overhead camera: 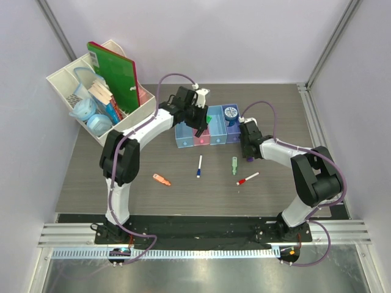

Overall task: Sort the stationery into containers
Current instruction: Place the pen in the storage box.

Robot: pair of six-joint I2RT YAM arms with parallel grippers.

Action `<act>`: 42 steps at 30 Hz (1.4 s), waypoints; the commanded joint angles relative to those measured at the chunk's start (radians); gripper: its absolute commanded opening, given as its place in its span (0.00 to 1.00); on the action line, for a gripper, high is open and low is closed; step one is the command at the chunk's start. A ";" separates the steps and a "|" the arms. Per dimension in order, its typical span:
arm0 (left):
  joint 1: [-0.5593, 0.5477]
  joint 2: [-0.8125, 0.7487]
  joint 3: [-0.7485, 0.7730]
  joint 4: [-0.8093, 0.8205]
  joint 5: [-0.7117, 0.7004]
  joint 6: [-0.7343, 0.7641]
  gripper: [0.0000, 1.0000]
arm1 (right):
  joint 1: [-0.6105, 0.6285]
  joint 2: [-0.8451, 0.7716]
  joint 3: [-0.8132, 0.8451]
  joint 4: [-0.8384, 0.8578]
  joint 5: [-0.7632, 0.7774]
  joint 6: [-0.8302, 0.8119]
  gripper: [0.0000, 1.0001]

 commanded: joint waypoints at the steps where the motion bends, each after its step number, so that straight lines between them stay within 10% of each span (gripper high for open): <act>1: -0.007 0.035 0.091 -0.004 0.030 -0.039 0.00 | -0.008 -0.028 -0.010 -0.035 -0.010 -0.009 0.01; 15: -0.006 0.090 0.117 0.070 -0.154 -0.116 0.01 | -0.022 -0.077 -0.011 -0.046 -0.029 -0.012 0.01; 28: -0.004 0.081 0.090 0.048 -0.217 -0.073 0.91 | -0.020 -0.249 -0.033 -0.085 -0.014 -0.059 0.01; 42: -0.001 -0.033 0.120 -0.176 0.231 0.151 1.00 | 0.022 -0.511 -0.074 -0.093 -0.093 -0.444 0.01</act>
